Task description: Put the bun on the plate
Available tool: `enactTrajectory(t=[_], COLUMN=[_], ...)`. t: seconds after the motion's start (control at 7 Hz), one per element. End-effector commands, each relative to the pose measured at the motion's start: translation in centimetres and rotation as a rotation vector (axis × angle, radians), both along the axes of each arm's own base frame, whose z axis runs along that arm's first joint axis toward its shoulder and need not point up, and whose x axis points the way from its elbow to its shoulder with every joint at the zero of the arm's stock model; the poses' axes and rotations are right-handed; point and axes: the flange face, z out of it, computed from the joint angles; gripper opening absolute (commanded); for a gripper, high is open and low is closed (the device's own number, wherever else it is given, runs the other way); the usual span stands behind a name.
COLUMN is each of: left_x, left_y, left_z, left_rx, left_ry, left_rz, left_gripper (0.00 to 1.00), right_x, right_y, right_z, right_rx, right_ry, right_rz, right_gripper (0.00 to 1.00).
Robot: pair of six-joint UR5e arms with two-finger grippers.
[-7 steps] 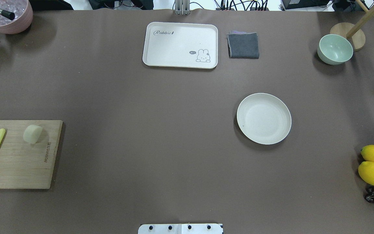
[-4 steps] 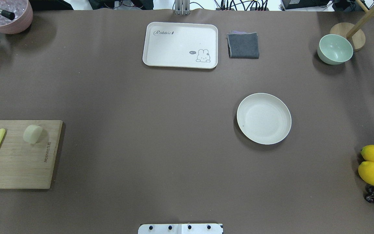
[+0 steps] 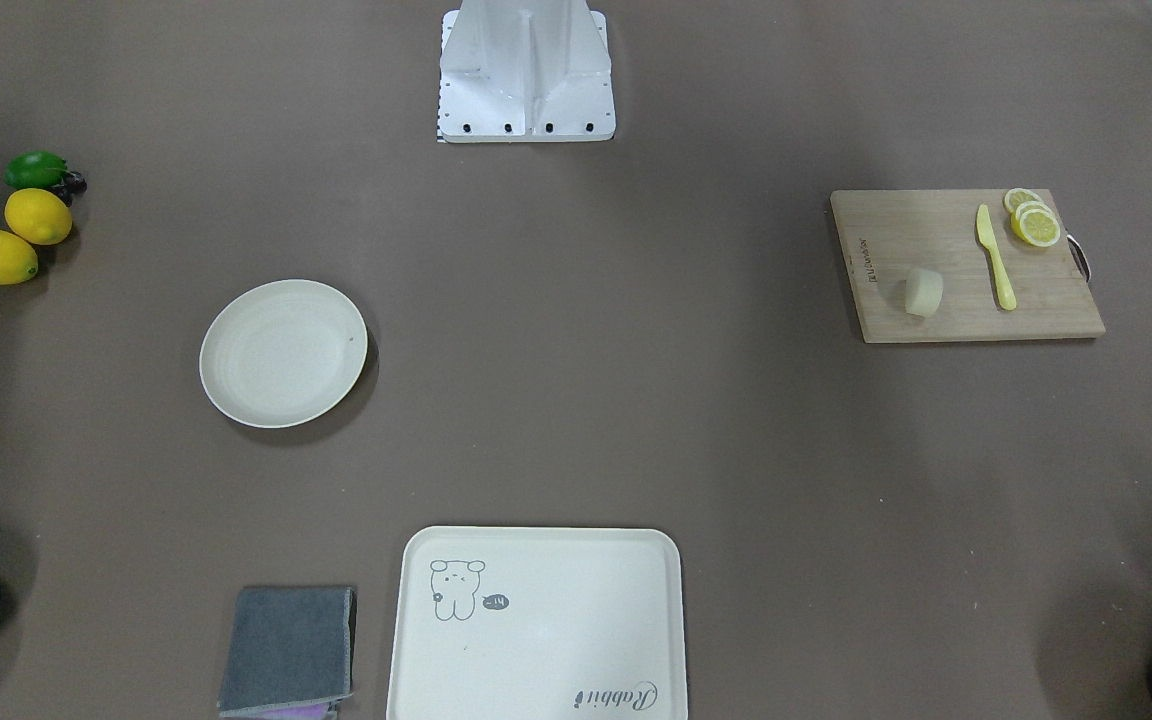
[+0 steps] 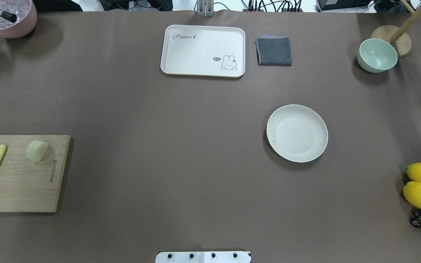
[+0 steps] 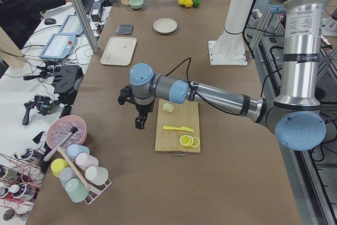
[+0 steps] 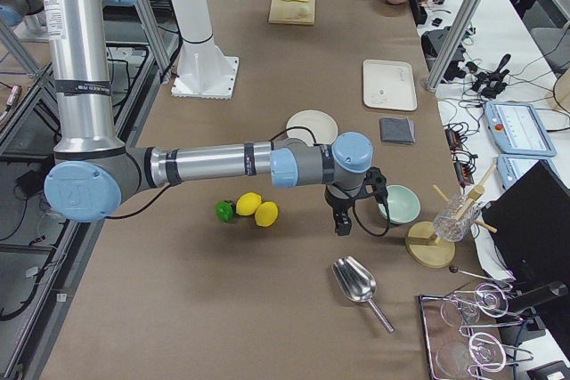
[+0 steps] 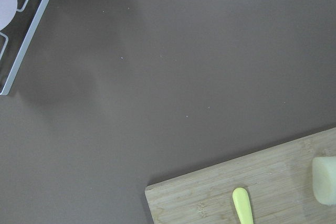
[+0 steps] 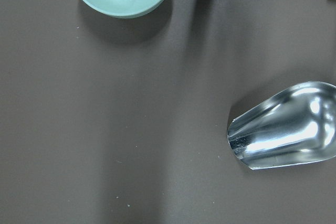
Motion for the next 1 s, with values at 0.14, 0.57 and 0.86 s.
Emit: enactTrajectory(t=[0.14, 0.57, 0.86], left_x=[0.1, 0.1, 0.0], left_y=[0.0, -0.1, 0.0], left_z=[0.1, -0.2, -0.1], left_rx=[-0.001, 0.004, 0.000], left_ry=[0.000, 0.001, 0.002], left_rz=[0.002, 0.001, -0.001], left_gripper=[0.98, 0.98, 0.98], right_x=[-0.7, -2.1, -3.7], right_y=[-0.1, -0.2, -0.7], right_z=[-0.2, -0.4, -1.4], right_rx=[-0.006, -0.004, -0.007], right_ry=[-0.005, -0.005, -0.025], right_rz=[-0.004, -0.029, -0.043], right_gripper=[1.00, 1.00, 1.00])
